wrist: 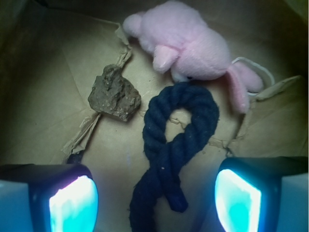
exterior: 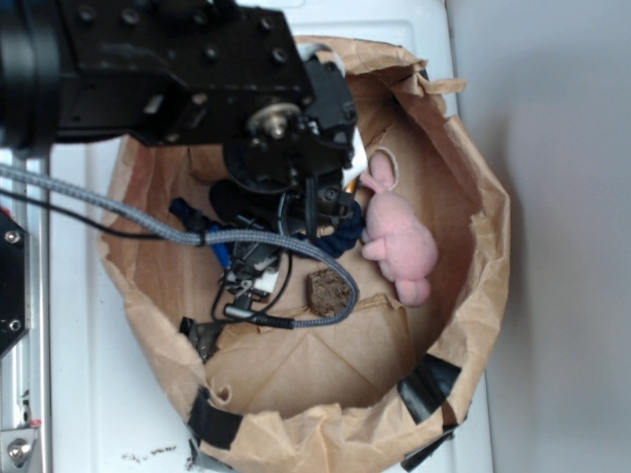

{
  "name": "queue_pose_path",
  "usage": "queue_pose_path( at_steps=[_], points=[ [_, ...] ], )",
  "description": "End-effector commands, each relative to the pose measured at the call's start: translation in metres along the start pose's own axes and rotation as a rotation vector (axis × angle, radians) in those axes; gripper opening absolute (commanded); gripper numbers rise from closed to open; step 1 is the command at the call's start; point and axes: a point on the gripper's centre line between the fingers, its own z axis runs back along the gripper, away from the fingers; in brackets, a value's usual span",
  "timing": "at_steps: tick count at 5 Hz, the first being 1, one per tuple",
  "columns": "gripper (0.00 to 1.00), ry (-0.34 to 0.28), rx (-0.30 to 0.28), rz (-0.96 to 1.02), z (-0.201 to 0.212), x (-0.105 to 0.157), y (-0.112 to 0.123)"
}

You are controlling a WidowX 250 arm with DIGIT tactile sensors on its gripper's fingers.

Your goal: Grab the blue rope.

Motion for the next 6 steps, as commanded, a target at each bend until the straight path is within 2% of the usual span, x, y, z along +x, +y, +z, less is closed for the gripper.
queue_pose_path(
  at_steps=[1, 2, 4, 5, 6],
  points=[
    [1.0, -0.035, 0.022, -0.011, 0.01, 0.005, 0.002],
    [1.0, -0.035, 0.022, -0.011, 0.01, 0.005, 0.002],
    [1.0, -0.059, 0.015, 0.06, -0.024, -0.03, -0.022],
    [1.0, -0.056, 0.071, 0.069, -0.029, -0.038, -0.033],
    [1.0, -0.05, 0.083, 0.059, -0.039, -0.038, -0.028]
  ],
)
